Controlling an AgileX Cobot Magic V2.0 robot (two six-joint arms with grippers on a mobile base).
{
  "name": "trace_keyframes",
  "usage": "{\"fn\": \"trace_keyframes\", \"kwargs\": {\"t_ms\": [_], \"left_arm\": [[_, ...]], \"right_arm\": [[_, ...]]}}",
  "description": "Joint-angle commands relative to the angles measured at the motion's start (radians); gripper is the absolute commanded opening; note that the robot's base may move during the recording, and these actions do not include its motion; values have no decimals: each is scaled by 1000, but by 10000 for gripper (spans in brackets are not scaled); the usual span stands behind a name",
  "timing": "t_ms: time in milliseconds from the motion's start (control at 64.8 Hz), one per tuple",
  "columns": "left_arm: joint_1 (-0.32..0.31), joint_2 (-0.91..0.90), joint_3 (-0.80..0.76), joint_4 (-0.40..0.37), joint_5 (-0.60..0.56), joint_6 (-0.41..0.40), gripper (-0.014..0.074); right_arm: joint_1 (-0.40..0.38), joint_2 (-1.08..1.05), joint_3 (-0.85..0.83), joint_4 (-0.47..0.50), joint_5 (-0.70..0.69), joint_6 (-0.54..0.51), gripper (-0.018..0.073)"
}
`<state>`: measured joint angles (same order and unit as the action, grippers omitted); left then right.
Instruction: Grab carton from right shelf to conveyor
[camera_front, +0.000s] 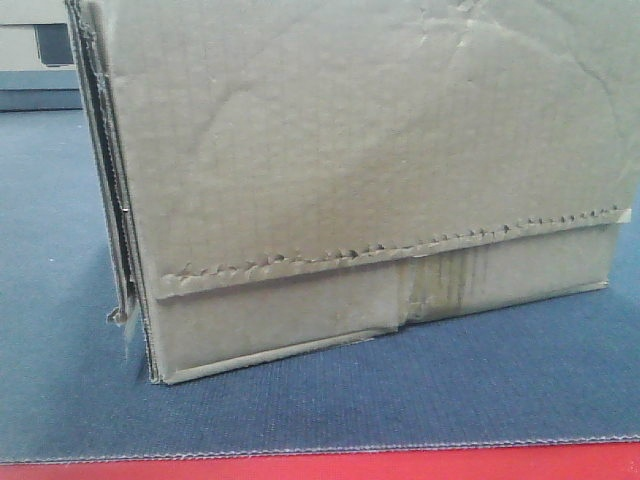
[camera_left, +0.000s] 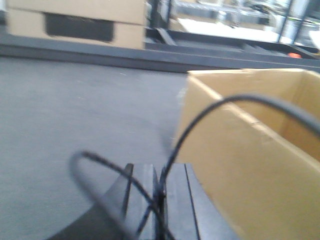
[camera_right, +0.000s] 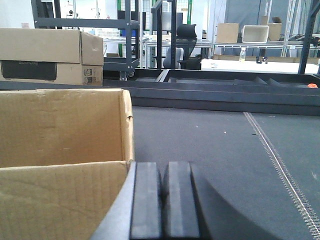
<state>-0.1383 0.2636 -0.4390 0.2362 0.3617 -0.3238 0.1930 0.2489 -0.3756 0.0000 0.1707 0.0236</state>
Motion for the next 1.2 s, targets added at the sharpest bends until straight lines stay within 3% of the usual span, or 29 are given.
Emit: {"fn": "trace_keyframes", "kwargs": {"t_ms": [0,154,309,371,1189], "left_arm": [[70,-52,72,-96,-53,104,-10],[178,-154,269,-124,-257,141,-10],[196,-253,439,-142,-469,141,-10],[196,-264,439,-142,-344,141,-10],[196,-264,439,-142,-354,141,-10]], "right_arm": [[-6,-5,4,-9,-29,2,-67],[-6,-5,4,-9,-29,2,-67],[-6,-5,4,-9,-29,2,-67],[-6,-5,4,-9,-29,2,-67],[-6,-5,4,-9,-29,2,-67]]}}
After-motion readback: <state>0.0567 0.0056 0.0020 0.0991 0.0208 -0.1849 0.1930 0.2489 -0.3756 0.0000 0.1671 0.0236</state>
